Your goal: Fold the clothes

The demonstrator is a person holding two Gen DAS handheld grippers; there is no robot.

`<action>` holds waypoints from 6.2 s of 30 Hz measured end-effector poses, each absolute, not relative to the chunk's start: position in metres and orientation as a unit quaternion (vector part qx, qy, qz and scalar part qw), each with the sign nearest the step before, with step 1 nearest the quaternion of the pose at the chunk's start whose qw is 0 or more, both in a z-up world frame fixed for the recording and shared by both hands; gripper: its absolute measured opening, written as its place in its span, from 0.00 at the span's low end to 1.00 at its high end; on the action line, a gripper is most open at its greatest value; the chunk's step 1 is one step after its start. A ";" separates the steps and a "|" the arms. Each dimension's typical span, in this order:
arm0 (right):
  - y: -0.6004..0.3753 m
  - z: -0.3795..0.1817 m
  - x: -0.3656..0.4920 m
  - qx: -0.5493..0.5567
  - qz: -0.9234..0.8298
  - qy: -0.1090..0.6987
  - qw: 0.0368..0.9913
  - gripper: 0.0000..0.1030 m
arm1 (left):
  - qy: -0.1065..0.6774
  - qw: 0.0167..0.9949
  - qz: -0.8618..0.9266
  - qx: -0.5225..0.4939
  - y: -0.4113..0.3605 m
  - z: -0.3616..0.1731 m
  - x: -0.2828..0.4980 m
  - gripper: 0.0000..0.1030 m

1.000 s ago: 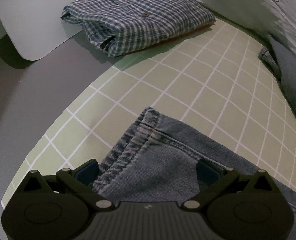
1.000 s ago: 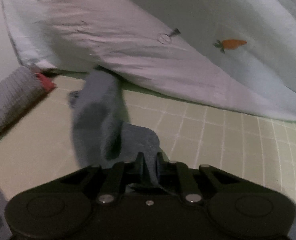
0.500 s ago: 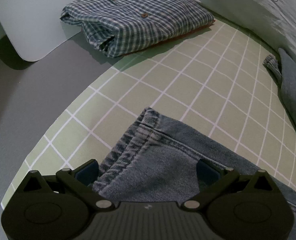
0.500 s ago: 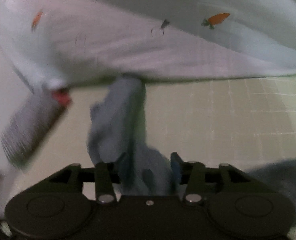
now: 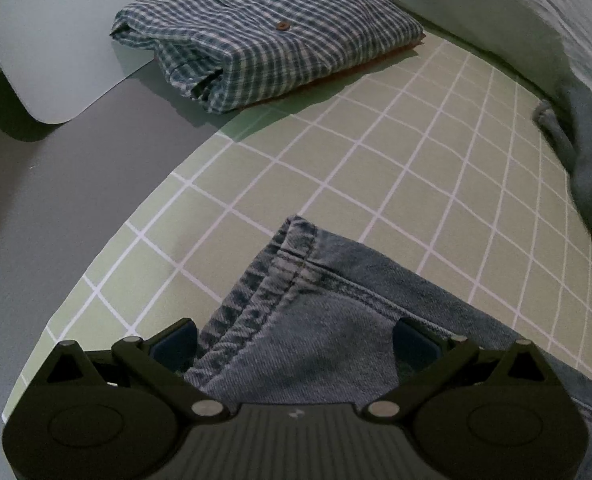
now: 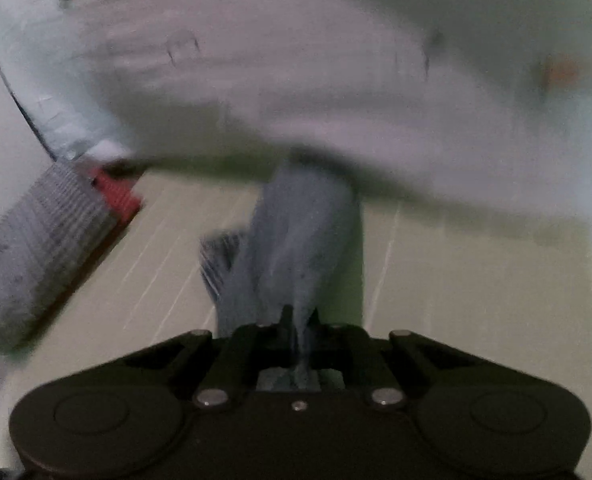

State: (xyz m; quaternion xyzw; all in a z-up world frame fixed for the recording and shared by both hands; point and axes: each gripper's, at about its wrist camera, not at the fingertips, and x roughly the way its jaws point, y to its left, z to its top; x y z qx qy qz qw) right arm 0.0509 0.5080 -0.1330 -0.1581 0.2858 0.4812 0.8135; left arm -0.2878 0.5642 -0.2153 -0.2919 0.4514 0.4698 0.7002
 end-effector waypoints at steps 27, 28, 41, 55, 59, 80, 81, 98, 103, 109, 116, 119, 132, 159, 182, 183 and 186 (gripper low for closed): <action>0.479 -0.154 0.026 -0.162 0.531 0.330 0.763 0.48 | 0.451 0.701 0.469 -0.291 0.563 -0.217 -0.287 1.00; 0.481 -0.155 0.027 -0.156 0.529 0.337 0.763 0.49 | 0.450 0.702 0.469 -0.291 0.563 -0.217 -0.287 1.00; 0.498 -0.164 0.040 -0.096 0.509 0.394 0.759 0.56 | 0.452 0.701 0.468 -0.292 0.564 -0.216 -0.287 1.00; 0.521 -0.132 0.002 -0.118 0.527 0.304 0.784 0.03 | 0.450 0.703 0.468 -0.290 0.564 -0.216 -0.288 1.00; 0.521 -0.092 -0.042 -0.176 0.572 0.159 0.785 0.03 | 0.452 0.703 0.467 -0.291 0.565 -0.216 -0.288 1.00; 0.472 -0.170 0.050 -0.199 0.520 0.386 0.736 0.62 | 0.452 0.703 0.466 -0.291 0.564 -0.215 -0.288 1.00; 0.471 -0.174 0.051 -0.204 0.520 0.389 0.732 0.62 | 0.452 0.703 0.466 -0.291 0.565 -0.215 -0.288 1.00; 0.440 -0.075 0.000 -0.158 0.577 0.171 0.783 0.00 | 0.452 0.702 0.467 -0.292 0.565 -0.216 -0.287 1.00; 0.450 -0.153 -0.026 -0.225 0.600 0.306 0.704 0.00 | 0.453 0.702 0.466 -0.291 0.565 -0.216 -0.287 1.00; 0.429 -0.155 -0.010 -0.180 0.558 0.341 0.735 0.27 | 0.450 0.702 0.468 -0.291 0.564 -0.216 -0.288 1.00; 0.429 -0.137 0.049 -0.080 0.501 0.368 0.779 0.39 | 0.450 0.703 0.468 -0.291 0.564 -0.216 -0.287 1.00; 0.430 -0.130 0.064 -0.023 0.486 0.371 0.791 0.47 | 0.451 0.703 0.467 -0.291 0.565 -0.216 -0.288 1.00; 0.453 -0.188 0.141 0.150 0.433 0.565 0.686 0.77 | 0.452 0.702 0.466 -0.293 0.565 -0.216 -0.288 1.00; 0.508 -0.106 -0.003 -0.138 0.667 0.395 0.617 0.24 | 0.453 0.702 0.466 -0.293 0.566 -0.217 -0.287 1.00; 0.286 -0.165 0.070 -0.070 0.345 0.456 0.817 0.99 | 0.392 0.796 0.365 -0.283 0.549 -0.176 -0.210 1.00; 0.278 -0.168 0.071 -0.068 0.335 0.460 0.819 0.99 | 0.385 0.805 0.351 -0.285 0.552 -0.177 -0.198 1.00; 0.262 -0.171 0.071 -0.070 0.323 0.462 0.823 0.99 | 0.385 0.814 0.317 -0.298 0.559 -0.187 -0.163 0.96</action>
